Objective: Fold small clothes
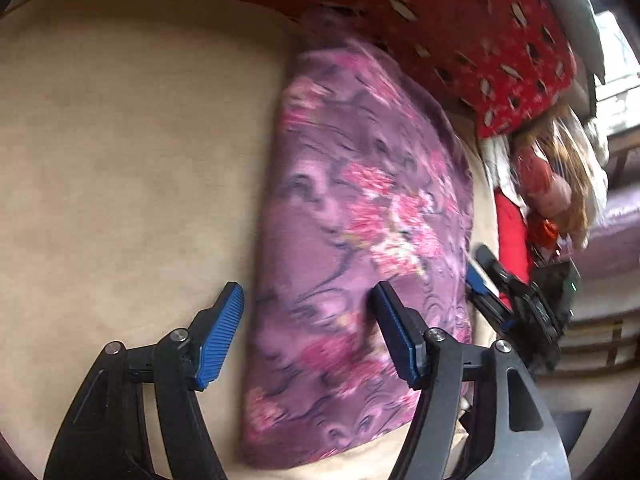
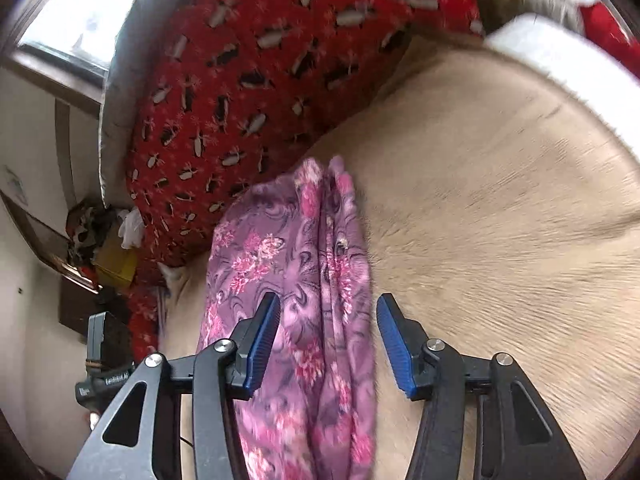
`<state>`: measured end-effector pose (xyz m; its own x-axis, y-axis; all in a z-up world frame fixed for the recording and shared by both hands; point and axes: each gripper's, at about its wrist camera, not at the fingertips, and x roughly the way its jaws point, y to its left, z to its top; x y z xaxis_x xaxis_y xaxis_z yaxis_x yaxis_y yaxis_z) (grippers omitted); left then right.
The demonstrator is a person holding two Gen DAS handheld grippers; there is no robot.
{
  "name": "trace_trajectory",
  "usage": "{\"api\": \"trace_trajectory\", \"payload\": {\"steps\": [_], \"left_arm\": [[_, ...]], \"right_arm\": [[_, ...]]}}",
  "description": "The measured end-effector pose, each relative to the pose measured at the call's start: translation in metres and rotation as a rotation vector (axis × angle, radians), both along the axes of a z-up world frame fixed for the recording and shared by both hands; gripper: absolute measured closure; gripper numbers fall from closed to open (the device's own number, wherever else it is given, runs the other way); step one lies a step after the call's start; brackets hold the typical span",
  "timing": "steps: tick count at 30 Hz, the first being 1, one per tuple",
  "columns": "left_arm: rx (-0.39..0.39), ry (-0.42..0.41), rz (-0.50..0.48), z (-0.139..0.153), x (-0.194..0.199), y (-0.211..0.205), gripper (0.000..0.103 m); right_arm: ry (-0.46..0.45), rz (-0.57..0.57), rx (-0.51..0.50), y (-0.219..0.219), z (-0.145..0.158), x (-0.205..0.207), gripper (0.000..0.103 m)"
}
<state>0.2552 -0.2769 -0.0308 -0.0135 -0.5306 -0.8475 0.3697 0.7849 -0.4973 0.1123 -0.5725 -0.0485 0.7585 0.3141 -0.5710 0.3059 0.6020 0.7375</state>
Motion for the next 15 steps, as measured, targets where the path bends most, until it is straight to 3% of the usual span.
{"api": "trace_trajectory", "payload": {"steps": [2, 4, 7, 8, 10, 12, 13, 15], "left_arm": [[-0.006, 0.007, -0.004, -0.003, 0.004, -0.007, 0.036], [-0.02, 0.02, 0.007, -0.006, 0.01, -0.011, 0.034], [-0.028, 0.022, 0.029, -0.007, 0.013, -0.013, 0.034], [-0.018, 0.011, 0.032, -0.006, 0.013, -0.015, 0.035], [0.028, -0.054, 0.027, -0.001, 0.005, -0.017, 0.051], [0.063, -0.11, 0.026, 0.005, -0.001, -0.013, 0.067], [0.075, -0.147, 0.023, 0.012, -0.006, -0.013, 0.074], [0.09, -0.201, 0.015, 0.022, -0.014, -0.014, 0.077]], "right_arm": [[0.004, 0.028, -0.001, 0.007, -0.003, 0.012, 0.045], [-0.008, 0.078, -0.029, 0.016, 0.001, 0.026, 0.034], [0.007, 0.147, -0.104, 0.029, 0.006, 0.037, 0.033], [0.022, 0.163, -0.146, 0.033, 0.007, 0.039, 0.035], [0.023, 0.187, -0.22, 0.041, 0.012, 0.039, 0.057], [0.011, 0.204, -0.284, 0.047, 0.017, 0.036, 0.07], [0.008, 0.202, -0.306, 0.049, 0.02, 0.034, 0.073], [0.011, 0.186, -0.344, 0.053, 0.027, 0.031, 0.077]]}}
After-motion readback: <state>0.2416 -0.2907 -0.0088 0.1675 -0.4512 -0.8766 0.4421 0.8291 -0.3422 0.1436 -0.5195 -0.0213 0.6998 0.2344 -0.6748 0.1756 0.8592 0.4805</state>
